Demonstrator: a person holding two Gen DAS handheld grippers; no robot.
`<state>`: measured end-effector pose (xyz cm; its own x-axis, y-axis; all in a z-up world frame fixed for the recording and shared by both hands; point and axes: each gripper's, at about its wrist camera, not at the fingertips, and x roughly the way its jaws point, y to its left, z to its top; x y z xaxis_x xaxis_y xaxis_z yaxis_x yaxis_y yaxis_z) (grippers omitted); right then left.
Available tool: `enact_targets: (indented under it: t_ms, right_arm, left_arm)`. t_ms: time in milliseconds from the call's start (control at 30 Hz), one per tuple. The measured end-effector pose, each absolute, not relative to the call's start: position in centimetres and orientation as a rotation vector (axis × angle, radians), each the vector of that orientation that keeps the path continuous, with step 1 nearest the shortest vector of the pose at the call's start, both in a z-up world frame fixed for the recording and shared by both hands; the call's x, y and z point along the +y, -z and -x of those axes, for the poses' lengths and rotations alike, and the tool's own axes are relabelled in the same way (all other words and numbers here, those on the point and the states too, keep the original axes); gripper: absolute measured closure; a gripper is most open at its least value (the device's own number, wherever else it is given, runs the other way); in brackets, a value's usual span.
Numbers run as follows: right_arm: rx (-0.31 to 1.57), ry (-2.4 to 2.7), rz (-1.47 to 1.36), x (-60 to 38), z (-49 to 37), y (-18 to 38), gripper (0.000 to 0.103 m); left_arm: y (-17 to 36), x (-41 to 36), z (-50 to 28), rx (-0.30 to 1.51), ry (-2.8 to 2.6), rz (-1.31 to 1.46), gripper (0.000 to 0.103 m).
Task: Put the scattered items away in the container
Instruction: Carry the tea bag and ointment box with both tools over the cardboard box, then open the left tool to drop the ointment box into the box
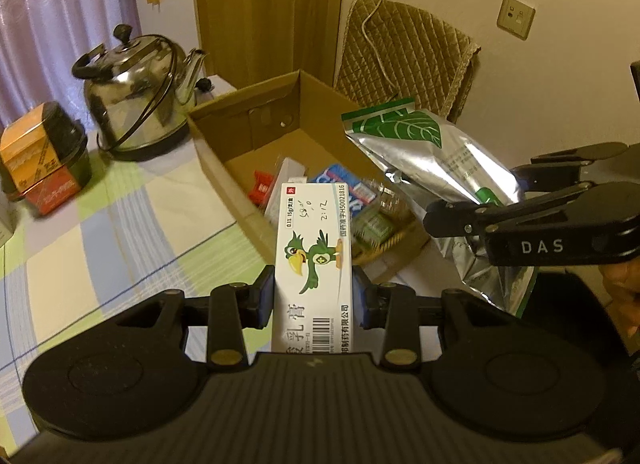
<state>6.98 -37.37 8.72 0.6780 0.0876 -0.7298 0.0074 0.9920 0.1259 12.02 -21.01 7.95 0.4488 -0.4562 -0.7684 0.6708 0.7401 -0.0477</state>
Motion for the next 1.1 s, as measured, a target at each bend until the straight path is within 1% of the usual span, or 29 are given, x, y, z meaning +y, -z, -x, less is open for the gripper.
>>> enact_targets:
  t_ms: [467, 1100]
  right_arm:
    - [0.798, -0.021, -0.132, -40.6, -10.4, -8.9, 0.054]
    - [0.808, 0.004, -0.149, -42.4, -11.6, -8.0, 0.054]
  left_arm:
    - [-7.7, -25.8, -17.1, 0.848, 0.718, -0.268, 0.070]
    - [-6.0, -28.4, -19.4, 0.867, 0.745, -0.308, 0.070]
